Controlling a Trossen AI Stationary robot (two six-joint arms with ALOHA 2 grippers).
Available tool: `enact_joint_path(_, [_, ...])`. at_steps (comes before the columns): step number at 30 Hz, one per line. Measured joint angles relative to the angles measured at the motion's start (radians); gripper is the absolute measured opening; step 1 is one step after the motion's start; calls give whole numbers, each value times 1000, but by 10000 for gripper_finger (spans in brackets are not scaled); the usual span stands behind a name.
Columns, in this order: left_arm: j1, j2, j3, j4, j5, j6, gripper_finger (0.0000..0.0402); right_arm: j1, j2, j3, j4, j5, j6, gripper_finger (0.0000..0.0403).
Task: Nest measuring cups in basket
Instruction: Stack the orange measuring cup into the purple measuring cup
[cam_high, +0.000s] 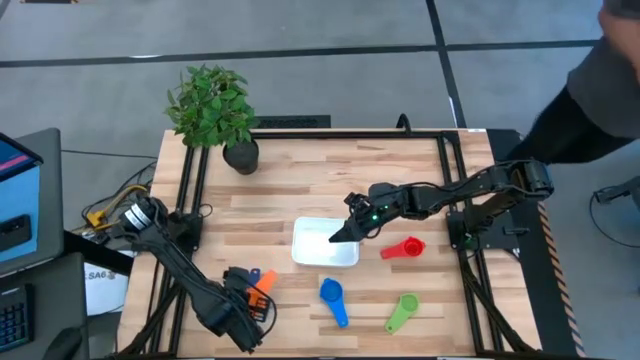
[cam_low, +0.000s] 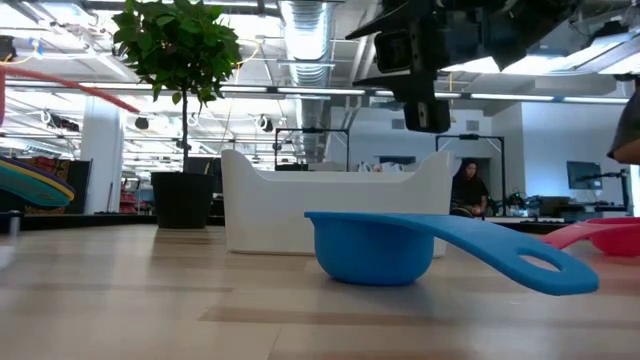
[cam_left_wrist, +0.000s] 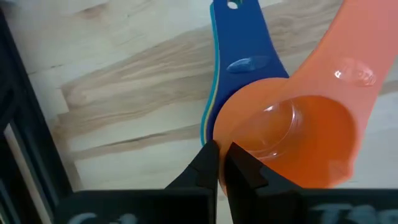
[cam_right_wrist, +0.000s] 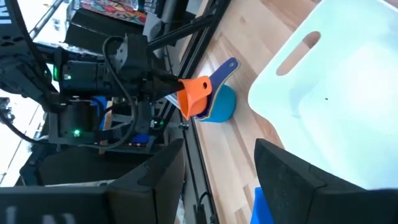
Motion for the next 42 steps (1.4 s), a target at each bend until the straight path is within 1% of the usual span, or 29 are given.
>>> enact_joint_path(7, [0,15,0,12,11,-14,0,0,0,0,0,0,-9,218])
enact_joint_path(14, [6,31,0,29,57,-57,5,0,0,0,-3,0,-18,217])
enact_joint_path(17, [8,34,0,33,75,-76,28,0,0,0,-5,0,-20,217])
enact_joint_path(23, [20,33,0,35,107,-98,93,0,0,0,-5,-1,-28,218])
enact_joint_path(27, [21,33,3,35,102,-65,129,0,0,0,-6,-4,-31,216])
enact_joint_path(32, [33,29,27,24,42,74,153,0,-1,0,-15,-5,-36,219])
enact_joint_path(36, [75,28,45,24,-38,291,152,0,-1,0,-18,-7,-38,218])
enact_joint_path(39, [119,28,43,26,-42,464,143,-2,-1,0,-19,-27,-38,216])
enact_joint_path(42, [160,28,28,38,-10,612,132,-5,-1,0,-20,-44,-39,214])
